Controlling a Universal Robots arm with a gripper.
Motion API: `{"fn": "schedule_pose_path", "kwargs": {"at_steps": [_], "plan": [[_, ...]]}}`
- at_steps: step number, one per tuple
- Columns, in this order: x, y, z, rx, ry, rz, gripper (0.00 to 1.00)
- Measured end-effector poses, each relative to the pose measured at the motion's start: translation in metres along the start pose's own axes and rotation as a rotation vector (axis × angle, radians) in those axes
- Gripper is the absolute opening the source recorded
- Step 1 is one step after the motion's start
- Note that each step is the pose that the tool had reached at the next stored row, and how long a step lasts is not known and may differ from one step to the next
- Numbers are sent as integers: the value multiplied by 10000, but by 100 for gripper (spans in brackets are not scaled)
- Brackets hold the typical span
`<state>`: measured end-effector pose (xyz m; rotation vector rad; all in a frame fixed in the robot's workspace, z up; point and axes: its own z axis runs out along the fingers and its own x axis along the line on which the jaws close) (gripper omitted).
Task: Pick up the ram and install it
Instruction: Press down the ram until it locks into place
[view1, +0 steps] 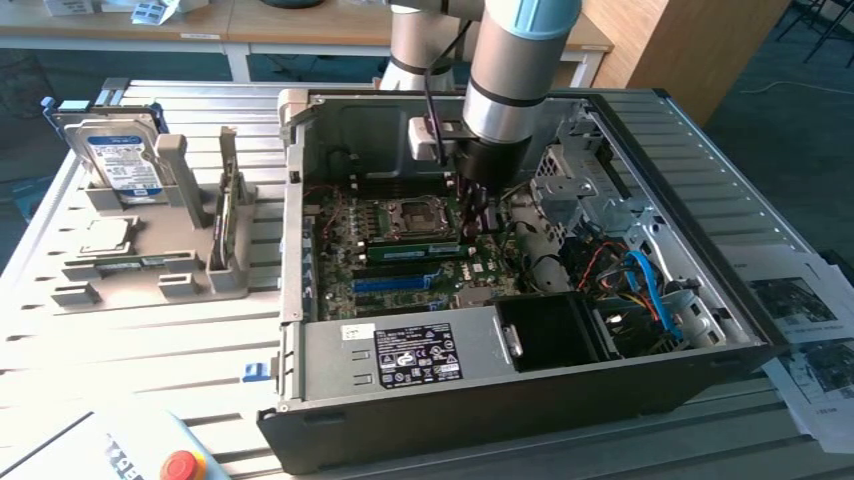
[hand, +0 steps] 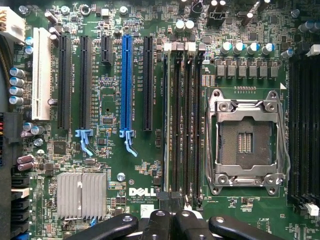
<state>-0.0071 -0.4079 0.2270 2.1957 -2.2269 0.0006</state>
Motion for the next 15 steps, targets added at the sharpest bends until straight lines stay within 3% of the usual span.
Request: {"fn": "schedule_pose_path", "kwargs": {"at_steps": [15], "plan": [[0, 0, 20, 0, 1, 0, 10]]}}
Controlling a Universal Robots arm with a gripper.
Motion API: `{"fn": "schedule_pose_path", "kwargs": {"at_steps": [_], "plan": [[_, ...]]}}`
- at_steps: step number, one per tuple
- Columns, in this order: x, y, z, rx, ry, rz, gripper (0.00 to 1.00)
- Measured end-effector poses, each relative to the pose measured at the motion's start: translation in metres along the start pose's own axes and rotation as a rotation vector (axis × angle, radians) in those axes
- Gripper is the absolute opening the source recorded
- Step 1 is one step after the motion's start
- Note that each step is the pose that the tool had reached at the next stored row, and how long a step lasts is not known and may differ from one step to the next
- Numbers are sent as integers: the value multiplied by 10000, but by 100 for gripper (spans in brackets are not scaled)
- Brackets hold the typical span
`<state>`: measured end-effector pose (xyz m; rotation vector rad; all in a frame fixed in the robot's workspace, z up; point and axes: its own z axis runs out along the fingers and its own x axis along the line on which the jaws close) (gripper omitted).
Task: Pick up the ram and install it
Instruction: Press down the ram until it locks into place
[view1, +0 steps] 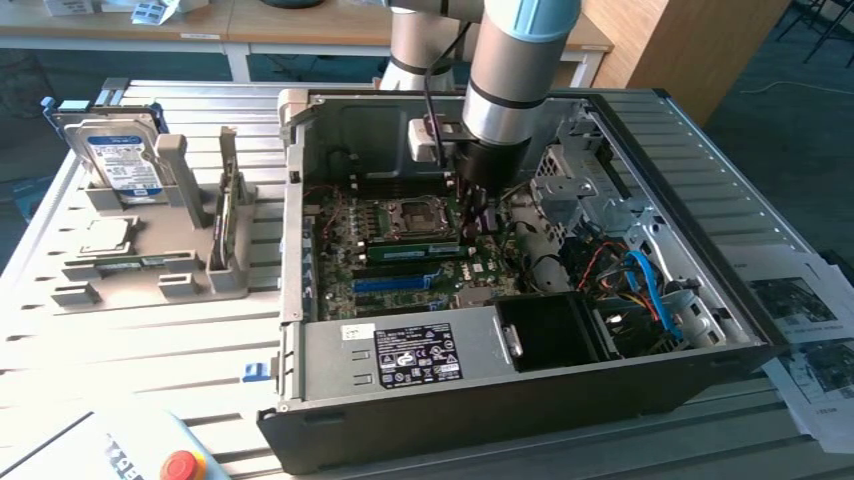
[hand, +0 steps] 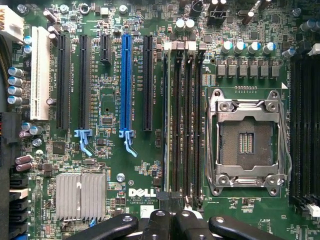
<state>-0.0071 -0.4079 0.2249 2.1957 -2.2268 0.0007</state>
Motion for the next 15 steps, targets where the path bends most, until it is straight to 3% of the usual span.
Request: {"fn": "schedule_pose_path", "kwargs": {"at_steps": [15], "plan": [[0, 0, 14, 1, 0, 0, 10]]}}
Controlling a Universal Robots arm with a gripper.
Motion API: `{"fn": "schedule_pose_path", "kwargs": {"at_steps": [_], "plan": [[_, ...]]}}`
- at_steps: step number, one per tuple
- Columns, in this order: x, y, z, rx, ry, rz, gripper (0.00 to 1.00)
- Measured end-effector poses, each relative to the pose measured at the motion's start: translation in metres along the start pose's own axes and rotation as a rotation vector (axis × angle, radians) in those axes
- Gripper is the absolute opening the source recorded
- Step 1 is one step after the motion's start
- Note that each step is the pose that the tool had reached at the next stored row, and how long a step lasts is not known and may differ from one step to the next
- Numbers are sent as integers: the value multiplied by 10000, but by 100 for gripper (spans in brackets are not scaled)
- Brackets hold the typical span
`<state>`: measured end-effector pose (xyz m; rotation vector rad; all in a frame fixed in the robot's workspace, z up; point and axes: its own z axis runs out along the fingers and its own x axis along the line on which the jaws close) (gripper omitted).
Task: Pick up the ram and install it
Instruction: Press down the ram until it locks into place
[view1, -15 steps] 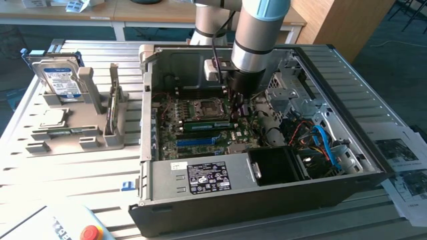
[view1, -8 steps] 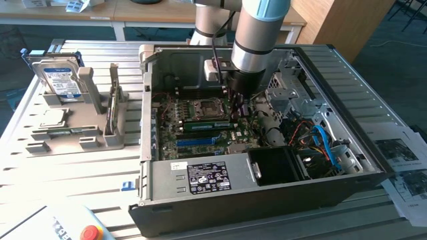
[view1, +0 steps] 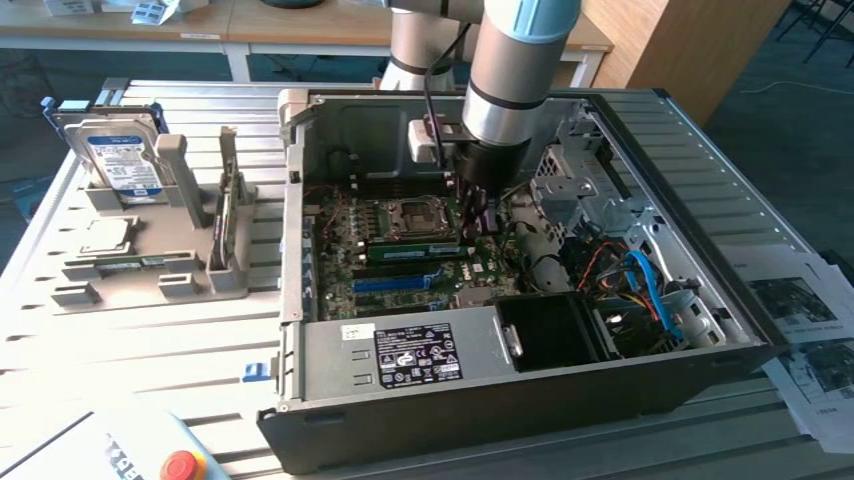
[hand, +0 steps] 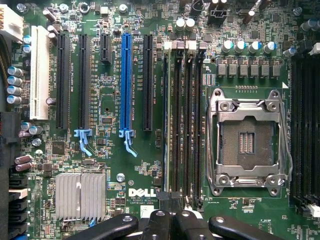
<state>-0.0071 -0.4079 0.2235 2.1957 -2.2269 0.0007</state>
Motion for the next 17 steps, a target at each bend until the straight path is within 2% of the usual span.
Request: {"fn": "schedule_pose_path", "kwargs": {"at_steps": [17], "plan": [[0, 0, 13, -1, 0, 0, 10]]}}
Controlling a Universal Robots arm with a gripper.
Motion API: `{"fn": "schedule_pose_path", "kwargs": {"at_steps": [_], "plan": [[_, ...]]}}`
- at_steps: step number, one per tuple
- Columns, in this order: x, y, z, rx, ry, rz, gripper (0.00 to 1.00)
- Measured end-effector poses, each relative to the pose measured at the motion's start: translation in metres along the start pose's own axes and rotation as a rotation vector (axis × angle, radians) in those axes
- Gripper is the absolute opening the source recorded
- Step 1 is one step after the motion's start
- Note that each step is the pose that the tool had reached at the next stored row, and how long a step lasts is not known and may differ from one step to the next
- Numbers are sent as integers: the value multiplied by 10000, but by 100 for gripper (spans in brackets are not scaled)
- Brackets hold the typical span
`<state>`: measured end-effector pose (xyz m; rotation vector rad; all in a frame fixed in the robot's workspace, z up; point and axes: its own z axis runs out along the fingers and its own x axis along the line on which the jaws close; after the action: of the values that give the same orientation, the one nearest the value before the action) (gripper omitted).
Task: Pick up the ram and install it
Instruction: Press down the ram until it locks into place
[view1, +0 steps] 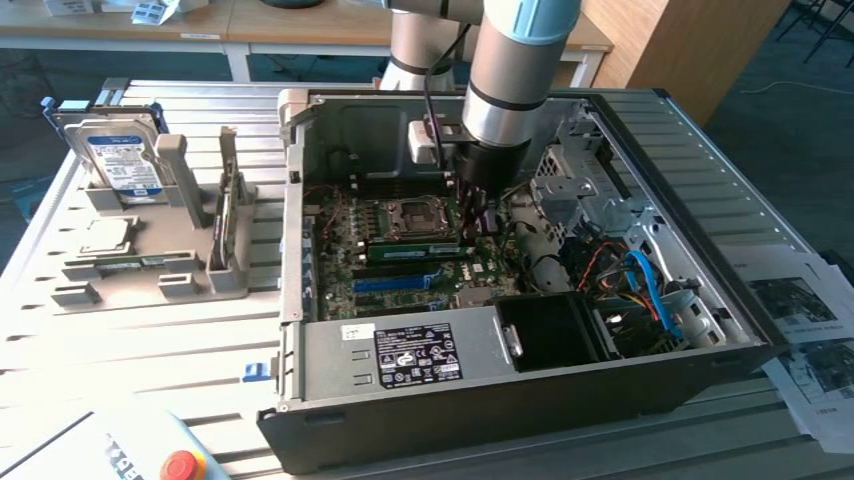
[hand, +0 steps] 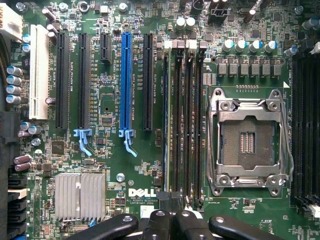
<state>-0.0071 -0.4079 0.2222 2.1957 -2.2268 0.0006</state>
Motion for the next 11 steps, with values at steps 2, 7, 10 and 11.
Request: {"fn": "schedule_pose_path", "kwargs": {"at_steps": [2, 7, 10, 11], "plan": [[0, 0, 0, 0, 0, 0, 10], [-1, 1, -13, -1, -9, 3, 10], [0, 0, -36, 1, -2, 3, 10], [0, -1, -45, 0, -1, 1, 10]]}}
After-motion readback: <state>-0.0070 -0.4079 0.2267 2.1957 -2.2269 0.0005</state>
